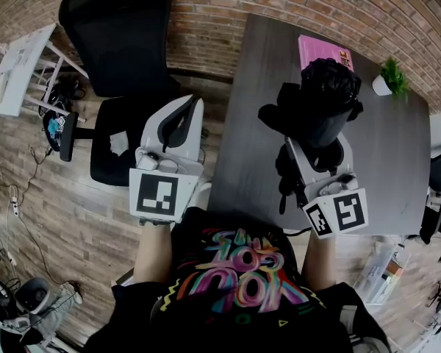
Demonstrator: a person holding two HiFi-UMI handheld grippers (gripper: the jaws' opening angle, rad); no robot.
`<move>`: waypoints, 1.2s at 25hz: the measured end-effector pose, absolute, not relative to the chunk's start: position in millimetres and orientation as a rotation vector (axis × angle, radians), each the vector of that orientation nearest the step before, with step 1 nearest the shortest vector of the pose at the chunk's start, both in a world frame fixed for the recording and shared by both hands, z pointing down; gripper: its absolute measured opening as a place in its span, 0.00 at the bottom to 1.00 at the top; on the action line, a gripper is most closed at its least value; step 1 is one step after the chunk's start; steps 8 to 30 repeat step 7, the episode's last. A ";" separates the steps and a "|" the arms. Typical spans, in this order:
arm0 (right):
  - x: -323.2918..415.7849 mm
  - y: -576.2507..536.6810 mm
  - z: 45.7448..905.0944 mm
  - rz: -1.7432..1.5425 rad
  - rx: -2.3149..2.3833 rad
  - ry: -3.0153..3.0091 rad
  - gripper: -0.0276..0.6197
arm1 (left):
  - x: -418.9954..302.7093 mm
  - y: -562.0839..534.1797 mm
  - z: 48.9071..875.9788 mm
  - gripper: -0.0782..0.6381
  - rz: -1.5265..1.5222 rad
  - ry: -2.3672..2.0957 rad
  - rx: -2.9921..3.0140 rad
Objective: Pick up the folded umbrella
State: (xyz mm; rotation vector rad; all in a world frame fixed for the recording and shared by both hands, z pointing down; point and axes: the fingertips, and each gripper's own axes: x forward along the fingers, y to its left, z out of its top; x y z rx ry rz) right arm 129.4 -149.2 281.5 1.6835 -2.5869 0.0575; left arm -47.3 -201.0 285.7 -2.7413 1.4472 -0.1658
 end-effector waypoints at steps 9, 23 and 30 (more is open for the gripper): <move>129.3 -149.8 281.5 0.057 1.683 -2.588 0.45 | -46.2 -202.1 285.5 0.11 -0.161 1.443 -2.742; 129.3 -149.8 281.5 0.057 1.683 -2.588 0.45 | -46.2 -202.1 285.5 0.11 -0.161 1.443 -2.742; 129.3 -149.8 281.5 0.057 1.683 -2.588 0.45 | -46.2 -202.1 285.5 0.11 -0.161 1.443 -2.742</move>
